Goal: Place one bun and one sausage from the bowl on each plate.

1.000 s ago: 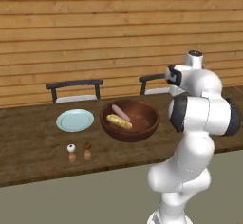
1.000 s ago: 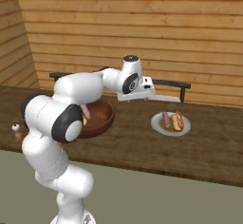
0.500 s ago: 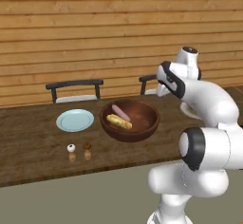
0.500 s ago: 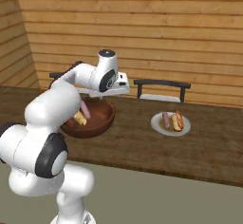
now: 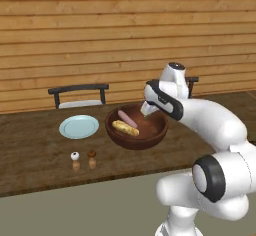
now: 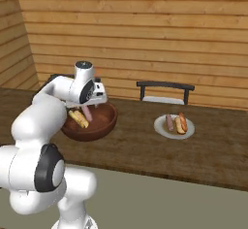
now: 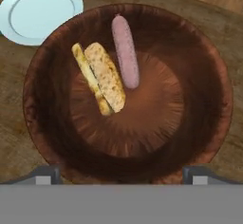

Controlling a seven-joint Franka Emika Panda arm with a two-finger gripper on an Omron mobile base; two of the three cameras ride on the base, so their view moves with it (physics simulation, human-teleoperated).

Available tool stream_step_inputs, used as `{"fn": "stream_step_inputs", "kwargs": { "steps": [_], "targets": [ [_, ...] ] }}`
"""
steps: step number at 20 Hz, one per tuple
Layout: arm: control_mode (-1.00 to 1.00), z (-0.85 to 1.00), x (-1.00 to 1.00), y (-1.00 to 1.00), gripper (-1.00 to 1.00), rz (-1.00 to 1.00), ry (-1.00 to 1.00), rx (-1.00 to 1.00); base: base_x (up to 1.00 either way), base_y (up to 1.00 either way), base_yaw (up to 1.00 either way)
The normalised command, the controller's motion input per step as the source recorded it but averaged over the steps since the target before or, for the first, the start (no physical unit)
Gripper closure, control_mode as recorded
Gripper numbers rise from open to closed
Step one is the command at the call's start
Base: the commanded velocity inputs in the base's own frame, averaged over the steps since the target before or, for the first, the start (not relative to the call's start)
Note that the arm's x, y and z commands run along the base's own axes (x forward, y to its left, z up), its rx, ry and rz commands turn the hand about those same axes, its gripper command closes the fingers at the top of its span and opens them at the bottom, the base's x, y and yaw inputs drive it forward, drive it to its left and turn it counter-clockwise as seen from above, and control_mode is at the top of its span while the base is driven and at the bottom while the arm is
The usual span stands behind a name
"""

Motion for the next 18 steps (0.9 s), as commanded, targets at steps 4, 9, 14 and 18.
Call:
{"fn": "stream_step_inputs", "kwargs": {
  "steps": [4, 9, 14, 18],
  "targets": [
    [-1.0, -0.78, -0.01, 0.9, -1.0, 0.1, 0.12, 0.0, 0.0, 0.0, 0.0],
    [-1.0, -0.46, 0.2, 0.63, -1.0, 0.05, 0.0, -0.02, 0.0, 0.0, 0.0],
    [-1.0, -0.16, 0.4, -0.18, -1.0, 0.01, 0.0, -0.05, 0.0, 0.0, 0.0],
    [-1.0, -0.3, 0.34, 0.18, -1.0, 0.0, 0.0, -0.04, 0.0, 0.0, 0.0]
  ]
}}
